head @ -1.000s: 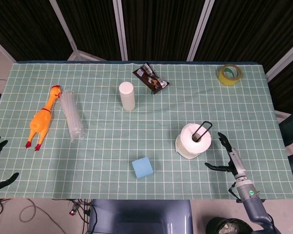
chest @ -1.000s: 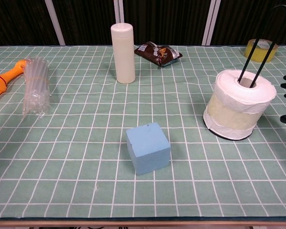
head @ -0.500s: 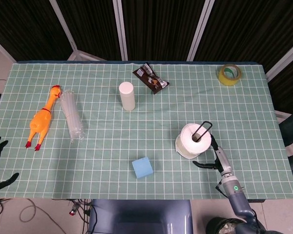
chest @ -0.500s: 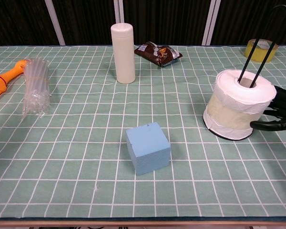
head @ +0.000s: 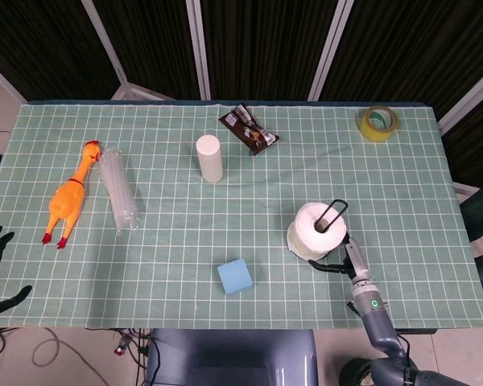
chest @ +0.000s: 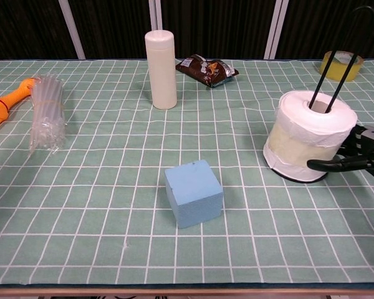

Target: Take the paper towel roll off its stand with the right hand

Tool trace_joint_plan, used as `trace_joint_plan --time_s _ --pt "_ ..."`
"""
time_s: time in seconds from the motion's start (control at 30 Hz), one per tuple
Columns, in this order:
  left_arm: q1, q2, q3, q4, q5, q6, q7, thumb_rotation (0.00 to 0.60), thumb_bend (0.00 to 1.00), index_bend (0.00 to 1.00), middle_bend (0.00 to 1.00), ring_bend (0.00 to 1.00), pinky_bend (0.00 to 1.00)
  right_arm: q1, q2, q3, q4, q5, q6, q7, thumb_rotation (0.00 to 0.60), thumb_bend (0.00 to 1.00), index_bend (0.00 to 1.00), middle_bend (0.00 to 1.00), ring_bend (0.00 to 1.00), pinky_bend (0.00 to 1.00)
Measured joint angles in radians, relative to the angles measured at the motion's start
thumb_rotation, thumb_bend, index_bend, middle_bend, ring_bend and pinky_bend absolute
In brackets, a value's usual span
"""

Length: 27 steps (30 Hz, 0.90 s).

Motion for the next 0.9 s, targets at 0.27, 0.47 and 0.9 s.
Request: trace_joint_plan --time_s 0.27,0.47,0.9 --pt "-0.002 -0.002 0.001 0.001 0.000 -0.004 0.006 0.600 0.05 0.14 0.04 0.00 0.00 0.026 -0.030 0.044 0.016 0.036 -0.018 -0.022 0.600 0.00 0.00 0.00 0.00 0.00" --pt "0.000 -0.001 -0.001 0.000 -0.002 -0.001 0.006 0.600 0.05 0.14 0.04 0.00 0.00 0.040 -0.048 0.069 0.033 0.075 -0.039 -0.043 0.600 0.00 0.00 0.00 0.00 0.00" --pt "-0.001 -0.001 -0.001 -0.001 -0.005 -0.003 0.009 0.600 0.05 0.14 0.04 0.00 0.00 0.064 -0.072 0.104 0.063 0.119 -0.084 -0.064 0.600 0.00 0.01 0.06 0.00 0.00"
